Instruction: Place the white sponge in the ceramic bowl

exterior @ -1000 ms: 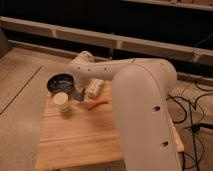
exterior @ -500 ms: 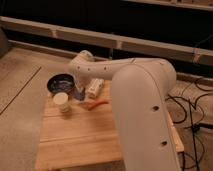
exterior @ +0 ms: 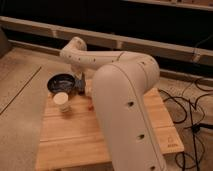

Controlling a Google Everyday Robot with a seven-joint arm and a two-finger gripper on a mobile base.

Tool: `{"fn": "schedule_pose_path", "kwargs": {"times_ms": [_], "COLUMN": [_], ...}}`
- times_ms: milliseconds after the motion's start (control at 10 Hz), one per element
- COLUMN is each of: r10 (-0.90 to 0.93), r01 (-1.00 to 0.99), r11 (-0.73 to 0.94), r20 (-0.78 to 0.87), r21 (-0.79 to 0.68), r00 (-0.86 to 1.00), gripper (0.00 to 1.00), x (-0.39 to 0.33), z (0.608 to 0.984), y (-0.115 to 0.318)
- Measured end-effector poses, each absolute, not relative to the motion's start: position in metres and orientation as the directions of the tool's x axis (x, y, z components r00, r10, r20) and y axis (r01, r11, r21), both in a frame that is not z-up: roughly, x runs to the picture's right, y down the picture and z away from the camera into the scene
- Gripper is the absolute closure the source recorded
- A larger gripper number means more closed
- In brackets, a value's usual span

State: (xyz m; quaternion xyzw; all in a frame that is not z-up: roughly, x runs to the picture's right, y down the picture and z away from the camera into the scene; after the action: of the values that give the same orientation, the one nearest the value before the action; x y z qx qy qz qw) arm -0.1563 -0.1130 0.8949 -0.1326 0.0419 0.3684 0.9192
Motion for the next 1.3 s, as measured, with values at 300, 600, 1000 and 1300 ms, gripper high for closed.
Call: {"fn": "schedule_pose_path", "kwargs": {"times_ms": [300, 600, 1000, 1300], "r10": [0.615, 0.599, 0.589, 0.589], "r01": [-0.611, -0.565, -0.527, -0.526], "r11": [0.747, 0.755, 0.732, 0.732], "r20": [-0.075, 0.000, 0.013, 0.013], "r21": [-0.262, -0.334, -0.433, -0.433], "r00": [0.785, 0.801, 0.808, 0.808], "gripper": [1.00, 1.00, 0.93, 0.67], "x": [-0.199, -0.236, -0.261, -0.262], "z": [0.918, 0.937, 0.942, 0.942], "y": [-0.142, -0.142, -0.113, -0.113]}}
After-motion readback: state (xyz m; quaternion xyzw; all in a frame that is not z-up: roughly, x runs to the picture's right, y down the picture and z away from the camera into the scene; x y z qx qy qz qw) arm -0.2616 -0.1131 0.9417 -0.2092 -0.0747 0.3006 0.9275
